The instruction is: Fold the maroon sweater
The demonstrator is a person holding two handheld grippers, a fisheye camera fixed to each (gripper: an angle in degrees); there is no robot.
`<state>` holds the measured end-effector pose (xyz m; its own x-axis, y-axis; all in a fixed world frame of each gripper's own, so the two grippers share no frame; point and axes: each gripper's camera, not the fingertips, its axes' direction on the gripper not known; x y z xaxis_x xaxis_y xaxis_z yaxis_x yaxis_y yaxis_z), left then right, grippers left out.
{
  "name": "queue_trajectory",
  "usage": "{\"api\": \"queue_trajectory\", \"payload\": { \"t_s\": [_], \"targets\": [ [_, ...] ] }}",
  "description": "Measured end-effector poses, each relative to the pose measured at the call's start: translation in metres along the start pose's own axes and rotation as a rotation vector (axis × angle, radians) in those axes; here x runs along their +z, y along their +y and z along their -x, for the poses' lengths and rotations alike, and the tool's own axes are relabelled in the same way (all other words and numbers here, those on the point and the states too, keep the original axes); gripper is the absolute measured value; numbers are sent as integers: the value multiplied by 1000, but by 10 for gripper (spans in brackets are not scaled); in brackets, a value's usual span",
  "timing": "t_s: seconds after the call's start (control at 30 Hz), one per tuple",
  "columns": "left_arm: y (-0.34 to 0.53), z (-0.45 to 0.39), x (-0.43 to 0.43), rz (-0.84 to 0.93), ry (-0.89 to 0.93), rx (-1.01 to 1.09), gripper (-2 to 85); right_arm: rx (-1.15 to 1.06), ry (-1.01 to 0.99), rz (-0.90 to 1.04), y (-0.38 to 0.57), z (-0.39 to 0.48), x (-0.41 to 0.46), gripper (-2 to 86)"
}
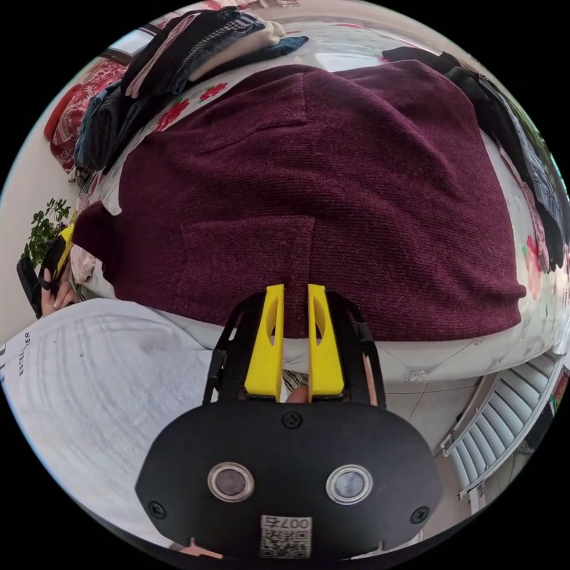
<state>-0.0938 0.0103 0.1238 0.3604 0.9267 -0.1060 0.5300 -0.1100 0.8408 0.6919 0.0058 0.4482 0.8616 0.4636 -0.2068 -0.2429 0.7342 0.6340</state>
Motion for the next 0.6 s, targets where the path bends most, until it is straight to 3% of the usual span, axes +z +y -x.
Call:
{"api": "queue_trajectory", "payload": {
  "t_s": [0.13, 0.23, 0.4, 0.6],
  "targets": [
    [-10, 15, 28, 101, 111, -26, 94, 26, -20, -7, 0, -7, -1, 82],
    [-21, 55, -5, 26, -11, -41, 104, 41, -25, -5, -1, -9, -1, 82],
    [-61, 206, -83, -155, -265, -356, 87, 50, -15, 8, -6, -10, -1, 82],
    [-137, 318, -64, -103, -300, -460, 78, 81, 0, 42, -15, -8, -2, 80]
  ]
}}
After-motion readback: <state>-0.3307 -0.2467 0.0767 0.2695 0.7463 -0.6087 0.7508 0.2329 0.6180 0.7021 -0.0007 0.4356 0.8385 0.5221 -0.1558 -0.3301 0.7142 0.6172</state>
